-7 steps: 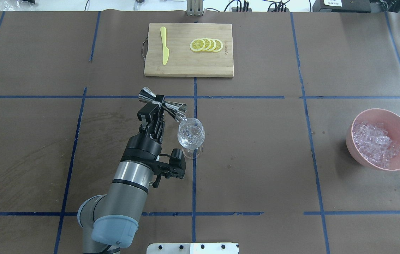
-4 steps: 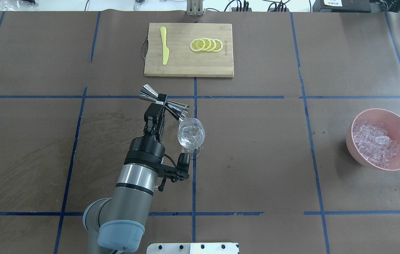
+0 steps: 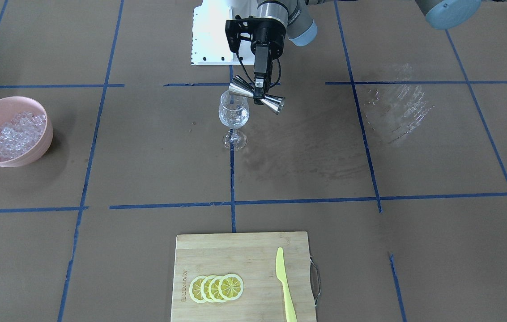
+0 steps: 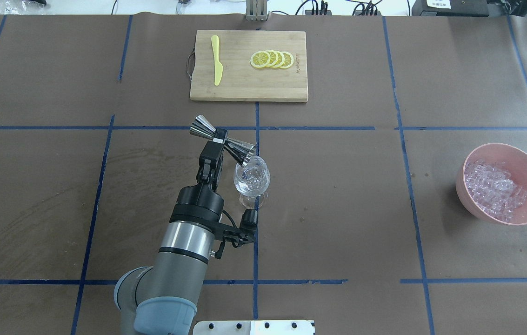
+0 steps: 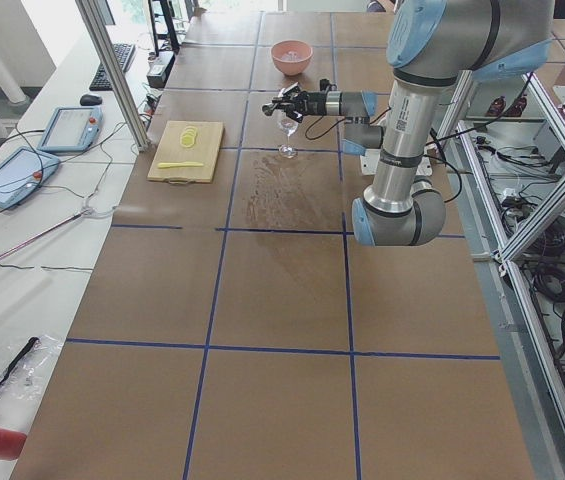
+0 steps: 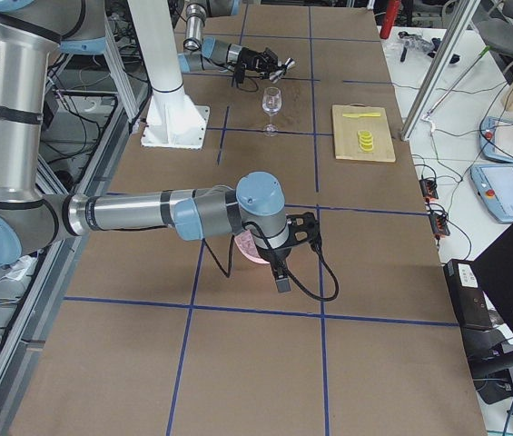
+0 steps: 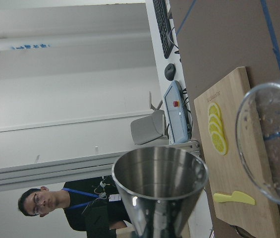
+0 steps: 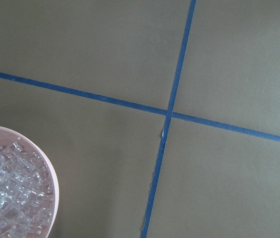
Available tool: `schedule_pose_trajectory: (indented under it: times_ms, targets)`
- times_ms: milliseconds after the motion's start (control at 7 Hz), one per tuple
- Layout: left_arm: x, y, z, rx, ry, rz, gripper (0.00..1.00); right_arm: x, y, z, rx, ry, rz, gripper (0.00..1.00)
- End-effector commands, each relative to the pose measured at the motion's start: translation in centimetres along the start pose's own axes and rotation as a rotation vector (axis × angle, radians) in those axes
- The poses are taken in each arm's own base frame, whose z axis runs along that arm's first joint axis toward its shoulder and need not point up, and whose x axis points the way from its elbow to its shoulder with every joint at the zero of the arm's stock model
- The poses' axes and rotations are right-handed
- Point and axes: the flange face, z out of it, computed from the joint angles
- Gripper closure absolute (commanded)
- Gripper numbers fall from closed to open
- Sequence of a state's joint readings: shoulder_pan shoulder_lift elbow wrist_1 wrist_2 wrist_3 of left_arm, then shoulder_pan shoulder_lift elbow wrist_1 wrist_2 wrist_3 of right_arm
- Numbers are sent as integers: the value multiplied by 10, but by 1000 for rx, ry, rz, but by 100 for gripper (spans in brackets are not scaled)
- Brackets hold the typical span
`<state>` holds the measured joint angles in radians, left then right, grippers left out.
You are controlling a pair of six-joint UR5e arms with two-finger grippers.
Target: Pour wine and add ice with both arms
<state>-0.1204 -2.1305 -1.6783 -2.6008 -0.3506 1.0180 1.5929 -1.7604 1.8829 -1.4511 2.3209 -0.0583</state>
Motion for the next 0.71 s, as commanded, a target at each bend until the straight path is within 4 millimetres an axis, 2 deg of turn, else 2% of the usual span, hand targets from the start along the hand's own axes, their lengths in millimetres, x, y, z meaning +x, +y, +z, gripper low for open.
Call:
schedule_pose_trajectory:
  times_ms: [0, 143, 429, 571]
  targets:
    - [-6, 8, -2, 20, -21, -85, 100, 0, 0, 0, 1, -1, 0, 0]
    - [-11, 12, 1, 51, -27, -133, 100, 0, 0, 0, 0, -3, 0, 0]
    - [-20, 24, 24, 172, 10, -266, 100, 0, 0, 0, 1, -6, -1, 0]
    - [-12, 41, 35, 223, 66, -360, 100, 0, 0, 0, 1, -6, 0, 0]
